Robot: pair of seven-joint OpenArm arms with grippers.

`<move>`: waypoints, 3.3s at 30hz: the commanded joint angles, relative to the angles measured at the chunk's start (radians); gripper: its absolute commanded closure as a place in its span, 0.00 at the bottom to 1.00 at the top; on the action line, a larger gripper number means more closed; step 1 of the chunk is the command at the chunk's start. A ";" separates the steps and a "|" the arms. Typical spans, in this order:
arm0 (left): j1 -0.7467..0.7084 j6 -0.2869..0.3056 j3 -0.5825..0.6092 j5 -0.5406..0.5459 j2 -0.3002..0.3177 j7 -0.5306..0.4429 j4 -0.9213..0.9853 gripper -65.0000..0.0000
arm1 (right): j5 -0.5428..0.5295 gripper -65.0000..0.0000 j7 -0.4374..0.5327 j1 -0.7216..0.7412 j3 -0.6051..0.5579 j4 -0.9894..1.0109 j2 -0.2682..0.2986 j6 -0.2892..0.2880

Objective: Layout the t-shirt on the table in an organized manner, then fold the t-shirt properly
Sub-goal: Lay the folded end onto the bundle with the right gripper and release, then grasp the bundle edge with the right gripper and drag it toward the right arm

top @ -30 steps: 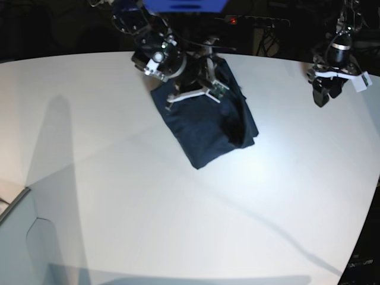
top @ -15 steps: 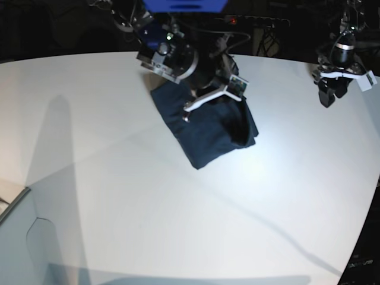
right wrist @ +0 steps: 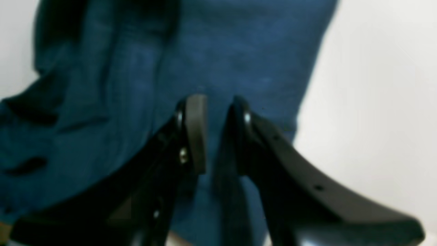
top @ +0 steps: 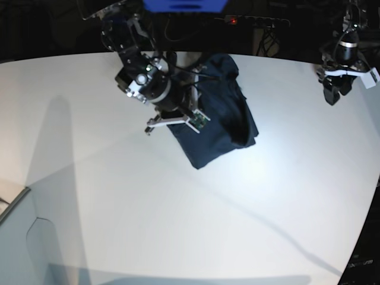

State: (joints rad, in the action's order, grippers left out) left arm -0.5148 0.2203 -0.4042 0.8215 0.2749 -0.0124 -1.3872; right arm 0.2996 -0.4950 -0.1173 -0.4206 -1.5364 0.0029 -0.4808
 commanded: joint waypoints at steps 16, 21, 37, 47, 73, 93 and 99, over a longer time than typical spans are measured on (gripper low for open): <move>0.002 0.012 -0.008 0.009 0.017 -0.025 -0.011 0.48 | -0.013 0.81 0.026 -0.026 -0.269 -0.115 0.012 0.001; -0.002 0.012 -0.008 0.009 0.017 -0.025 -0.011 0.48 | -0.013 0.81 0.025 0.012 -0.179 -0.134 0.006 0.001; 0.006 0.012 -0.002 0.009 0.011 -0.025 -0.011 0.48 | -0.013 0.21 0.023 0.021 0.110 -0.120 -0.010 0.001; 0.005 0.012 -0.006 0.009 0.011 -0.025 -0.011 0.48 | -0.015 0.20 0.026 0.043 0.076 0.023 -0.025 0.001; 0.012 0.012 -0.006 0.009 0.011 -0.025 -0.011 0.48 | -0.013 0.98 0.020 0.113 0.098 0.073 -0.021 0.001; 0.043 0.011 0.001 0.009 0.008 -0.025 -0.016 0.48 | -0.015 1.00 0.019 0.123 0.362 0.040 -0.024 -0.195; 0.057 0.011 0.038 0.009 -0.004 -0.024 -0.021 0.48 | -0.015 1.00 0.019 0.129 0.500 0.090 -0.024 -0.217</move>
State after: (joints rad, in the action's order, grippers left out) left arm -0.4541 0.2211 -0.3580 0.8215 0.2573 -0.0109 -1.3903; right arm 0.2844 -0.4866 -0.0055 0.0780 -1.4319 -0.0250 -0.6830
